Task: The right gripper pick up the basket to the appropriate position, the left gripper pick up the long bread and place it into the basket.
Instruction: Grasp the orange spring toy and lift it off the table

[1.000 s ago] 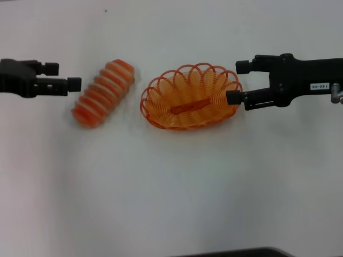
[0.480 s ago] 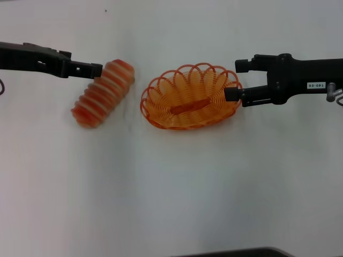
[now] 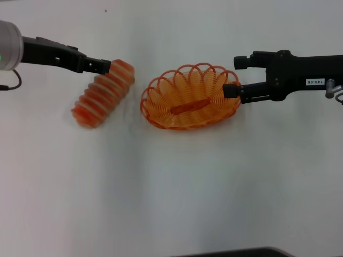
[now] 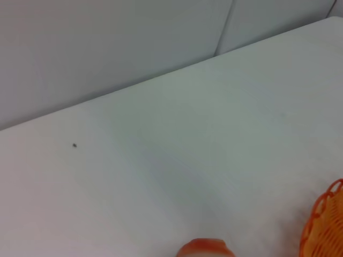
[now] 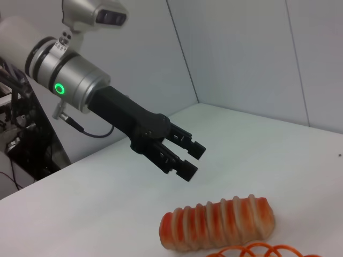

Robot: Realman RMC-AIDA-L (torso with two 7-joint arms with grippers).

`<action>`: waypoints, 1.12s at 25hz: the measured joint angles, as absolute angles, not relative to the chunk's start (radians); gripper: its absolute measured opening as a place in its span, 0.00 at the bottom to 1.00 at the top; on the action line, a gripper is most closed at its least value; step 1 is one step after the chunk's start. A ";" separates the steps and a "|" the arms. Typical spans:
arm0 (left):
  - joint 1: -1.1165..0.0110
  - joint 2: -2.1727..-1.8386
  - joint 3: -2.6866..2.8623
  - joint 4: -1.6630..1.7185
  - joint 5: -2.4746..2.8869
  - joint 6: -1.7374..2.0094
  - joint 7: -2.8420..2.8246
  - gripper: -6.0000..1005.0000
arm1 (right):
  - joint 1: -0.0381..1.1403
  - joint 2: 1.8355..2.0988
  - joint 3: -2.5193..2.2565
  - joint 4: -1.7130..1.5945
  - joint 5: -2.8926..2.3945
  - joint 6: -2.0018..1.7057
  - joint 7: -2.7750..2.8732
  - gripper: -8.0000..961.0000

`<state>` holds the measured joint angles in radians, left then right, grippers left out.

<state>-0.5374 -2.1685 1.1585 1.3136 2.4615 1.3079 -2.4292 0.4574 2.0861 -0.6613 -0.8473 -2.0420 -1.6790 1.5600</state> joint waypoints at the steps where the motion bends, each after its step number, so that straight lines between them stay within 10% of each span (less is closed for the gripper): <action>1: -0.535 -2.168 1.169 1.308 2.462 1.294 -2.429 0.90 | 0.459 2.086 -0.661 -0.847 -2.042 -1.677 1.560 1.00; 28: -0.529 -2.167 1.349 1.088 2.502 1.036 -2.389 0.84 | 0.495 2.086 -0.670 -0.807 -2.042 -1.628 1.552 1.00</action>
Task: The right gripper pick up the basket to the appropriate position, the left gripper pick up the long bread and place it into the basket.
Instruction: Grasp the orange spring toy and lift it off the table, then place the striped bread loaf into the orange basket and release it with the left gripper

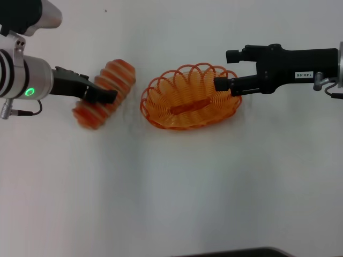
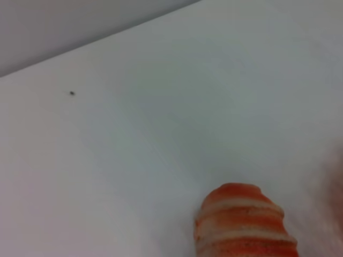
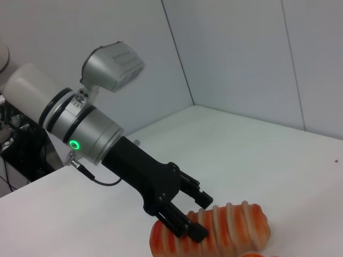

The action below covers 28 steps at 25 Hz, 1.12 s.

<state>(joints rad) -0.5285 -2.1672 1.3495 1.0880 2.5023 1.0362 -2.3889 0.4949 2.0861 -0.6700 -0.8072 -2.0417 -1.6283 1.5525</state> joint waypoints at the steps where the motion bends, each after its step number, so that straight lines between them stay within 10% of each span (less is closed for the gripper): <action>1: -0.528 -2.167 1.355 1.088 2.502 1.036 -2.389 0.83 | 0.496 2.086 -0.670 -0.807 -2.042 -1.628 1.554 1.00; 28: -0.512 -2.161 1.283 1.348 2.304 1.217 -2.218 0.43 | 0.460 2.052 -0.642 -0.815 -2.042 -1.659 1.560 1.00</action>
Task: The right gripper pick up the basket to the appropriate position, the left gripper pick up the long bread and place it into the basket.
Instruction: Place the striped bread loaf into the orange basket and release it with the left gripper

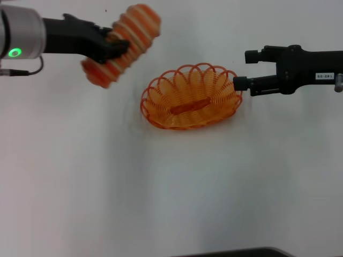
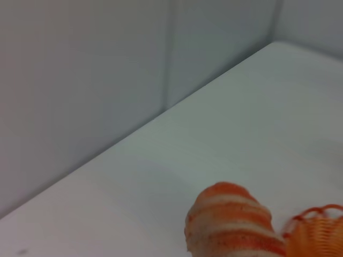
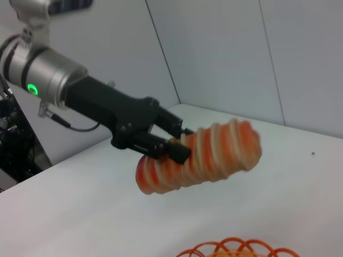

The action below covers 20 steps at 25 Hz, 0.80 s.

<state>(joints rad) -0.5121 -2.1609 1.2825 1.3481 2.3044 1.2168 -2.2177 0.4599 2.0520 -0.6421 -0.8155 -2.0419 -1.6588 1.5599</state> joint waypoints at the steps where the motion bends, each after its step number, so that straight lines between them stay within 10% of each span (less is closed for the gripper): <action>1: -0.539 -2.162 1.283 1.330 2.289 1.240 -2.200 0.42 | 0.456 2.050 -0.642 -0.815 -2.042 -1.665 1.559 1.00; 11: -0.851 -2.166 1.326 0.954 2.286 1.285 -2.138 0.35 | 0.450 2.053 -0.648 -0.807 -2.050 -1.672 1.552 1.00; 20: -0.846 -2.171 1.339 0.937 2.274 1.273 -2.144 0.44 | 0.450 2.057 -0.649 -0.807 -2.051 -1.663 1.547 1.00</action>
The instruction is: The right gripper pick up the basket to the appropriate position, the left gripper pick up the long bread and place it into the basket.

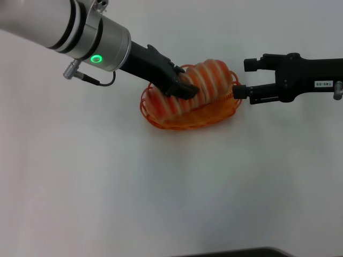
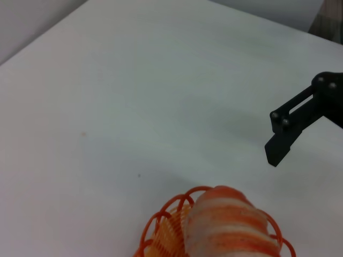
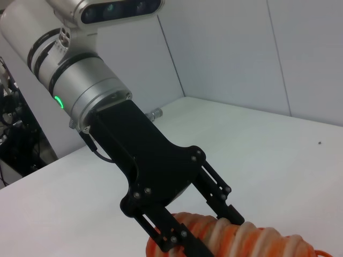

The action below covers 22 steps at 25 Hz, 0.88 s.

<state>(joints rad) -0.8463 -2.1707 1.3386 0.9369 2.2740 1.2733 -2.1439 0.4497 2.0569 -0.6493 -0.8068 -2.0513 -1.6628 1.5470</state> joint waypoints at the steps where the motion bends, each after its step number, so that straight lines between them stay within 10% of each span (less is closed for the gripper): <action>1: -0.841 -2.171 1.338 0.942 2.268 1.272 -2.144 0.48 | 0.452 2.057 -0.650 -0.807 -2.051 -1.662 1.547 1.00; 10: -0.717 -2.163 1.235 1.098 2.174 1.297 -2.136 0.85 | 0.459 2.058 -0.655 -0.810 -2.051 -1.669 1.556 1.00; 22: -0.542 -2.147 0.759 1.176 2.021 1.639 -2.006 0.93 | 0.479 2.052 -0.656 -0.817 -2.051 -1.672 1.576 1.00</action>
<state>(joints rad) -0.5423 -2.1474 0.7594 1.1757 2.0207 1.6386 -2.0059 0.4793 2.0518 -0.6555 -0.8171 -2.0508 -1.6721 1.5761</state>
